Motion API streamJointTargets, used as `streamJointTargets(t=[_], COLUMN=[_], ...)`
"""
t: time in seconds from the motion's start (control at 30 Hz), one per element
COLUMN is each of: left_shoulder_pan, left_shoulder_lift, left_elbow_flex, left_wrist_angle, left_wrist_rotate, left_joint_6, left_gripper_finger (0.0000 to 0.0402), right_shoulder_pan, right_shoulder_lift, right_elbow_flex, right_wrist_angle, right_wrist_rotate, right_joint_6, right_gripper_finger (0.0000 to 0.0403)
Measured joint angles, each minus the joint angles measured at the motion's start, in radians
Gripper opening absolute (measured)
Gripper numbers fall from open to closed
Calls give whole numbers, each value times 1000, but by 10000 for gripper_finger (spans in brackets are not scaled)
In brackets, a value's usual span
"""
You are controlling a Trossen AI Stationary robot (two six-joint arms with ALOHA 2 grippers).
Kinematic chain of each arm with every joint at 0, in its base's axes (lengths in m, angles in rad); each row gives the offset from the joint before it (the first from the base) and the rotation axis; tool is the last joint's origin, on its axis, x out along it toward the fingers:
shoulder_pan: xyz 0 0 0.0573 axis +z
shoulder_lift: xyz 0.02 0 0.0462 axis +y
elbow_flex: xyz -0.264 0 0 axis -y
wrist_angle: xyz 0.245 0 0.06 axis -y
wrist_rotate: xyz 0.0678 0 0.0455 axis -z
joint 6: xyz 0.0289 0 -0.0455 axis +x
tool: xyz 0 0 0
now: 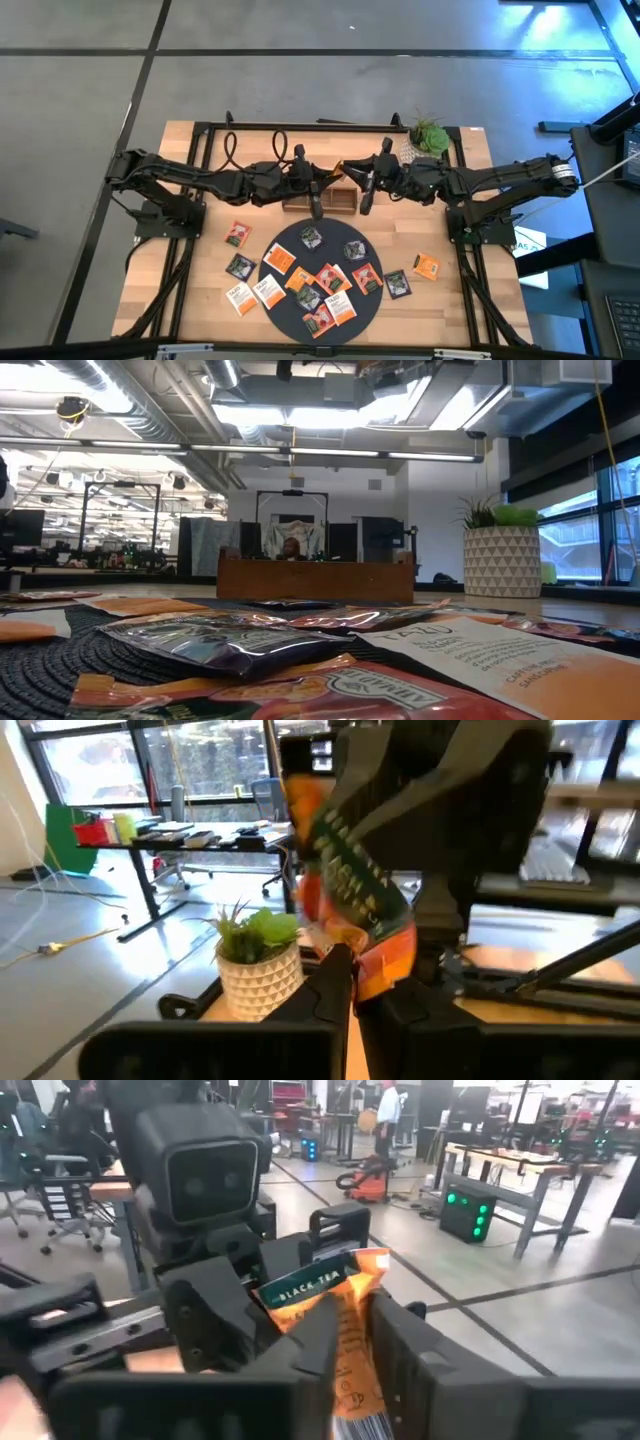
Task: Pick & Place Tea
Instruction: Put the orange tea bag into the right of the wooden organizer
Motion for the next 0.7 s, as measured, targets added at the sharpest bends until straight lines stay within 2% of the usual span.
streamJointTargets(t=[0.13,0.33,0.5,0.6,0.7], left_shoulder_pan=[1,-6,-7,-7,-7], left_shoulder_lift=[-10,-14,-14,-14,-14], left_elbow_flex=[0,0,0,0,0], left_wrist_angle=[-42,-20,-11,-2,-2], left_wrist_rotate=[-13,-123,-211,-218,-222], left_joint_6=[115,443,798,1004,1136], left_gripper_finger=[6,7,6,5,7], right_shoulder_pan=[-1,-1,0,0,0], right_shoulder_lift=[-67,-122,-98,-65,-31], right_elbow_flex=[0,0,0,0,0], right_wrist_angle=[-79,-108,-105,-110,-107], right_wrist_rotate=[-2,-31,-125,-124,-117], right_joint_6=[109,285,434,493,574], right_gripper_finger=[138,193,211,213,209])
